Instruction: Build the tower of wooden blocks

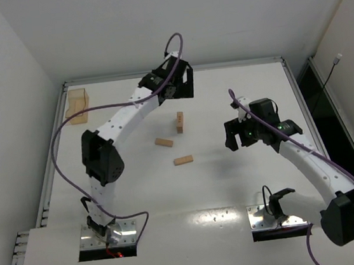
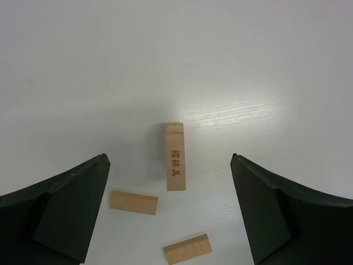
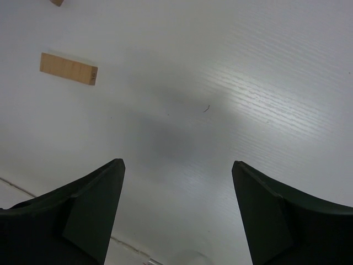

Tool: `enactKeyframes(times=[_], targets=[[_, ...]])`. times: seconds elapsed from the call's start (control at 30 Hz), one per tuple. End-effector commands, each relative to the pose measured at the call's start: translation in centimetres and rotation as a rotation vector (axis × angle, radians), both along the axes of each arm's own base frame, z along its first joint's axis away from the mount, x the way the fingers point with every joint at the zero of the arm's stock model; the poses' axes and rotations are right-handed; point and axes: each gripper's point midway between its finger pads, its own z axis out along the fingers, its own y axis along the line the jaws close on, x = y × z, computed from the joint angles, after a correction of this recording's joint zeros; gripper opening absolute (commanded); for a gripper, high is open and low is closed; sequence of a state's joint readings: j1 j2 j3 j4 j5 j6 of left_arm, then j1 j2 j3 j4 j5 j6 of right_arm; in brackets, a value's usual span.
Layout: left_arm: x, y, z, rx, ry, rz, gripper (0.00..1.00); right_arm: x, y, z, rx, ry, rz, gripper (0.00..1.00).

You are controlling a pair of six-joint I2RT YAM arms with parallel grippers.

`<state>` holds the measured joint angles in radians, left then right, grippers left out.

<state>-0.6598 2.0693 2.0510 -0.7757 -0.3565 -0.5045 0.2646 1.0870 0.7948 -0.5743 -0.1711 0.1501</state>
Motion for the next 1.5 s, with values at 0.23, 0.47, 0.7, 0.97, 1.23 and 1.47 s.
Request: enactKeyframes(times=[0.23,0.47,0.7,0.97,1.23,1.47], targets=[[-1.0,14.9,11.8,-0.019,-0.246,0.243,0.99,2.2,9.6,8.6,-0.053,-0.411,0.580,0.68],[0.1,26.7,5.1,-0.163,-0.004,0.295,0.99,2.4,21.2,10.4,-0.038,-0.507,0.942,0.65],[-0.3,31.2,1.9,-0.224,0.080,0.288,0.99,7.8,30.0,7.7,-0.001,-0.413,1.041,0.57],[-0.4,32.1,-0.1,-0.270,0.134,0.295,0.99,10.3,31.5,-0.3,-0.095,-0.290,1.023,0.53],[0.0,31.7,-0.9,-0.303,0.147,0.289,0.99,11.3,29.6,-5.3,-0.191,-0.207,1.036,0.57],[0.0,31.6,-1.2,-0.327,0.159,0.277,0.99,12.0,29.1,-8.3,-0.230,-0.157,1.049,0.57]])
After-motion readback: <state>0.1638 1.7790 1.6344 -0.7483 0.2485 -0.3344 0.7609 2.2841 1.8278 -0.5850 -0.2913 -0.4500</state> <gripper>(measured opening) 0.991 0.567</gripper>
